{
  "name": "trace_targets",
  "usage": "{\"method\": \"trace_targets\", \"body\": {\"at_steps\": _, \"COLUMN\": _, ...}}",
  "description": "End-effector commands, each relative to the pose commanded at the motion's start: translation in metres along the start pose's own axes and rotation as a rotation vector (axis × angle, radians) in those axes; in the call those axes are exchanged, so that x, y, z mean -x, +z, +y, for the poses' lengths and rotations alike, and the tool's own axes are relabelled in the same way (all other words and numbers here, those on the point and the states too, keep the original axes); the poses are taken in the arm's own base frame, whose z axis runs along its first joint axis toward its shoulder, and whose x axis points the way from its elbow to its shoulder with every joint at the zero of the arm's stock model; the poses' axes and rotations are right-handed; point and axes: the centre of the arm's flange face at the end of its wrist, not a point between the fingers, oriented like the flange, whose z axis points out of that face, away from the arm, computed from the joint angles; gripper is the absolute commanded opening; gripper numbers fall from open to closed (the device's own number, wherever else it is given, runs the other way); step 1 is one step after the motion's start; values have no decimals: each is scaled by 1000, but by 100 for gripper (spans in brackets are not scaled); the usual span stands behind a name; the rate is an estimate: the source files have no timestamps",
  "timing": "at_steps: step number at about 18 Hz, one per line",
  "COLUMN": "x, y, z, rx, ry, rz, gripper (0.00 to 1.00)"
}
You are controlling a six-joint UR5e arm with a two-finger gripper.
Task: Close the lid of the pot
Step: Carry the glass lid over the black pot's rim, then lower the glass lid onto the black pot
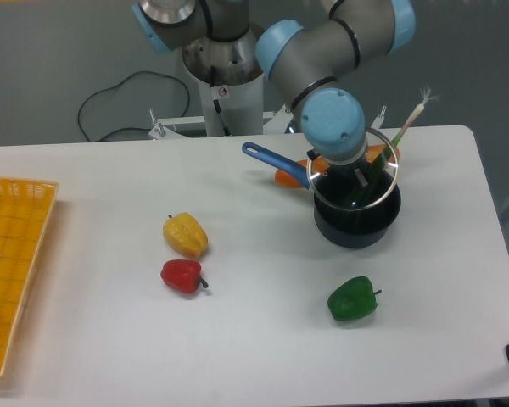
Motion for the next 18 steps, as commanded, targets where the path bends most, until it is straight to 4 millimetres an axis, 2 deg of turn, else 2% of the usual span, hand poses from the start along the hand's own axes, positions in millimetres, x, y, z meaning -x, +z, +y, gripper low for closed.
{"method": "trace_targets", "body": {"at_steps": 2, "x": 2, "y": 4, "z": 6, "rx": -1, "ry": 12, "rz": -5, "gripper": 47}}
{"method": "trace_targets", "body": {"at_steps": 4, "x": 12, "y": 18, "z": 0, "rx": -1, "ry": 18, "rz": 6, "gripper": 47}}
{"method": "trace_targets", "body": {"at_steps": 9, "x": 20, "y": 40, "z": -12, "rx": 32, "ry": 17, "rz": 7, "gripper": 47}}
{"method": "trace_targets", "body": {"at_steps": 18, "x": 19, "y": 45, "z": -19, "rx": 35, "ry": 27, "rz": 16, "gripper": 47}}
